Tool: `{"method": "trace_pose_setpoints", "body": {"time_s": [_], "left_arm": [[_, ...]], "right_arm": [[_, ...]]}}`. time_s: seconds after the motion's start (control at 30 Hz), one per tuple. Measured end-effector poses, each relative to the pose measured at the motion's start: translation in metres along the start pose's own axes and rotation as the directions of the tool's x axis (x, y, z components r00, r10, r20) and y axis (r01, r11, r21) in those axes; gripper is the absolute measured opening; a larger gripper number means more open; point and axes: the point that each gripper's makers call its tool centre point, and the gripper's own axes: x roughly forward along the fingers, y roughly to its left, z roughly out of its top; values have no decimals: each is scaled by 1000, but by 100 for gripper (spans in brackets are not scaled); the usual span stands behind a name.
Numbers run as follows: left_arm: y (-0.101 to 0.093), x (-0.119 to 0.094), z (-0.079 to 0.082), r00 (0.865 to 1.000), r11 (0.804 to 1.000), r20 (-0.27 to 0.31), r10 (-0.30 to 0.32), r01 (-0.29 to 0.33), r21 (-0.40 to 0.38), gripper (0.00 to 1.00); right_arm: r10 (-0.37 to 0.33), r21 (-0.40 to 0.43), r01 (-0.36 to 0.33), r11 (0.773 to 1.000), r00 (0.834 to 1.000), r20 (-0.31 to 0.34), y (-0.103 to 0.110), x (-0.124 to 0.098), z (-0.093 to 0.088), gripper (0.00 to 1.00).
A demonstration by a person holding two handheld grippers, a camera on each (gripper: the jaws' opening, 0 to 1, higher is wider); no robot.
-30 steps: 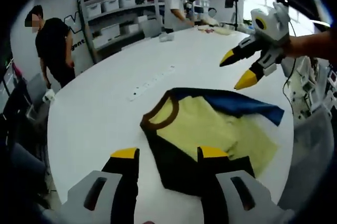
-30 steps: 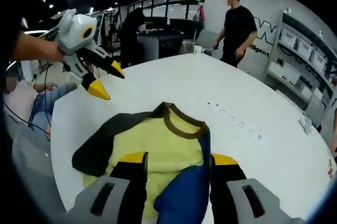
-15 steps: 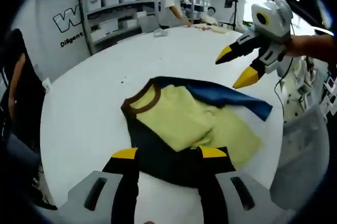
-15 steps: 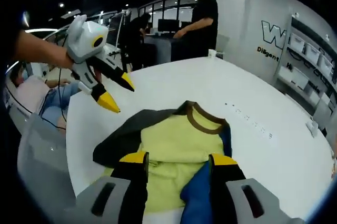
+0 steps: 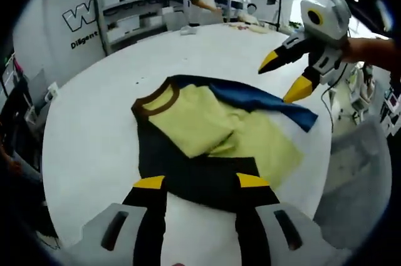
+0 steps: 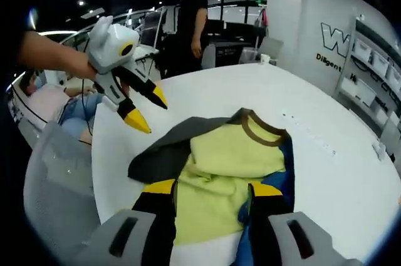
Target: Fold the garment on the visible template until the final outline fits inside the template.
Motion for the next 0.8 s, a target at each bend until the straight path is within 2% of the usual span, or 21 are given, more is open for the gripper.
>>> {"method": "trace_pose_setpoints", "body": {"time_s": [0.17,0.27,0.4,0.6,0.8], "left_arm": [[-17,8,-18,999,999,-27,-17,16,-31,35],[-24,11,-29,998,999,-50,-22,21,-24,34],[-25,14,-35,998,1000,-63,-16,14,-24,31],[-21,19,-44,997,997,-81,1,-7,-73,26],[-26,24,-56,993,992,-119,-25,9,-128,18]], "right_arm": [[32,12,-32,999,999,-3,19,3,-14,42],[45,7,-45,999,999,-22,29,5,-25,42],[60,19,-59,998,998,-27,34,5,-33,42],[80,27,-79,997,996,-38,47,7,-43,42],[109,37,-107,994,992,-59,67,13,-56,41]]}}
